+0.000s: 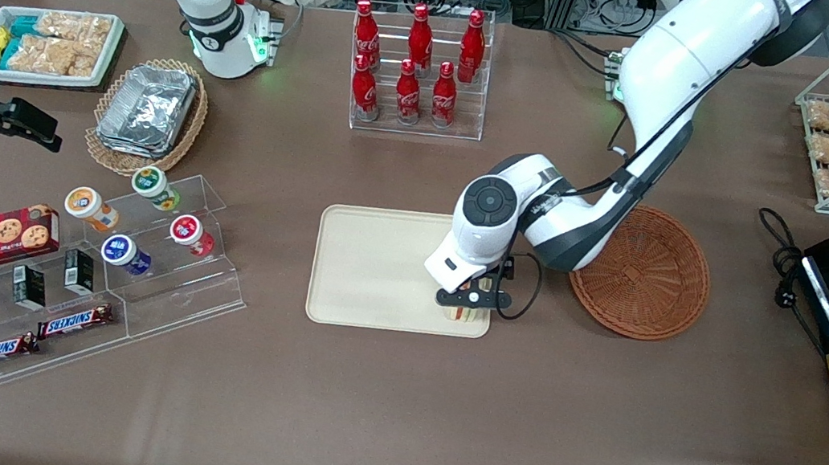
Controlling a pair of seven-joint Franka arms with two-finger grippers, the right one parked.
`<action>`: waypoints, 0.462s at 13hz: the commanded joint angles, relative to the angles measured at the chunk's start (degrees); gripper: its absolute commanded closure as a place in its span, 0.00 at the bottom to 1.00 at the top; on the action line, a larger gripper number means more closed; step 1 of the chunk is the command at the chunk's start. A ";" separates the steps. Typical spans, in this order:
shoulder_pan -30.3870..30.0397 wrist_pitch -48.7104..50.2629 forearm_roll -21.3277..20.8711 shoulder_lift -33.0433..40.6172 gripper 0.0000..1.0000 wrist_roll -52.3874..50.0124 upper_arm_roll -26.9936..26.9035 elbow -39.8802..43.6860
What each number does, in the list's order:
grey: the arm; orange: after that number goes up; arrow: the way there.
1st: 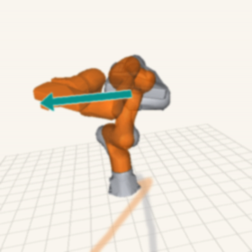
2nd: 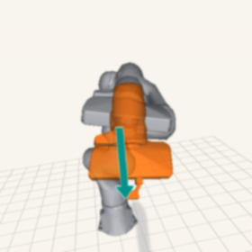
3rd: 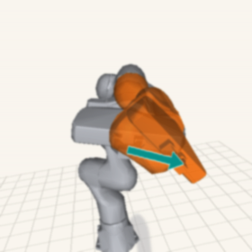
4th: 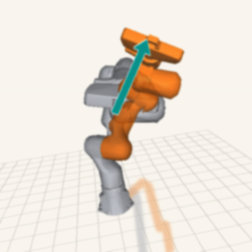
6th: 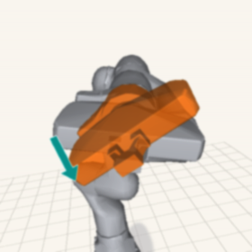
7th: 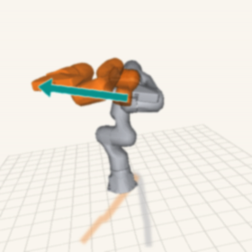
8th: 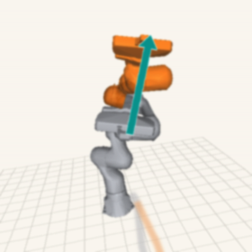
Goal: Place sandwich from basket to tray
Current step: 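Lower the sandwich onto the tray and open the left gripper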
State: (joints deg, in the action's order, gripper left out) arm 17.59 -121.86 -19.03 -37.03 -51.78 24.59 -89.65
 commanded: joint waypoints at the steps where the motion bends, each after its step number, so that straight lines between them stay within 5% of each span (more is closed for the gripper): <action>1: 0.16 12.29 -0.05 7.21 0.00 -0.70 -0.15 3.14; 6: -7.29 21.47 7.67 19.60 0.00 2.18 -0.24 6.94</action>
State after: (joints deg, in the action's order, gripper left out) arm 13.96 -102.98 -14.65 -22.37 -52.02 24.35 -81.63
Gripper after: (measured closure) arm 0.000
